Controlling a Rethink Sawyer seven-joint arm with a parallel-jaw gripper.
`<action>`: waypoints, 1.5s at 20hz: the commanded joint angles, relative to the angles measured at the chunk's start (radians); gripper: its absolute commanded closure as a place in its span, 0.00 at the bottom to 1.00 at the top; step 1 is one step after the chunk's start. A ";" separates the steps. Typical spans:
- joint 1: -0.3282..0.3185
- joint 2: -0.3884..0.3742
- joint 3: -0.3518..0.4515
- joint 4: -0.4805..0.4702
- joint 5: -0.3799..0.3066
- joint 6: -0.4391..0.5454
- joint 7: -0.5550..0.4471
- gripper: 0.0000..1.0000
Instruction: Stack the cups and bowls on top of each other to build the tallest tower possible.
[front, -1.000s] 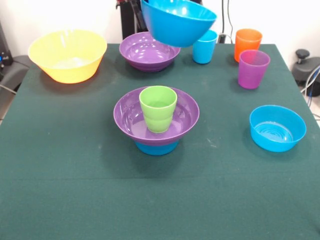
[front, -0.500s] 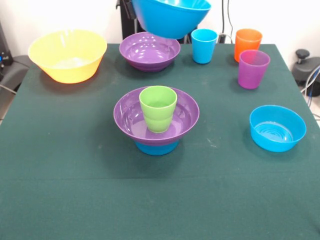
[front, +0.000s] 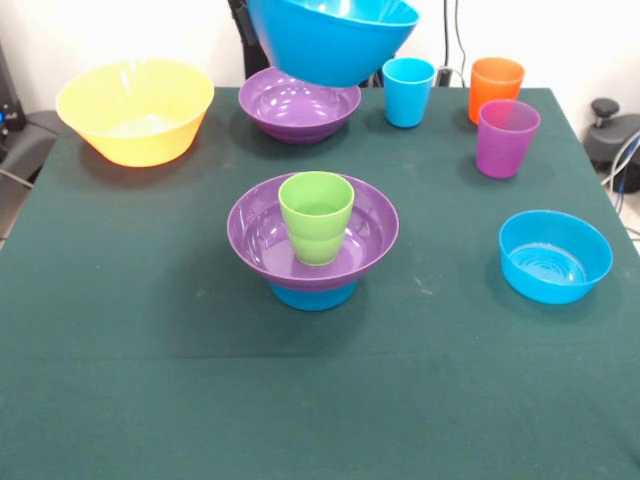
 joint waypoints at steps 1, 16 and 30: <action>0.063 0.109 0.033 -0.156 -0.061 0.116 -0.191 1.00; 0.121 0.244 0.035 -0.380 -0.106 0.240 -0.295 1.00; 0.186 0.343 0.019 -0.548 -0.207 0.336 -0.305 1.00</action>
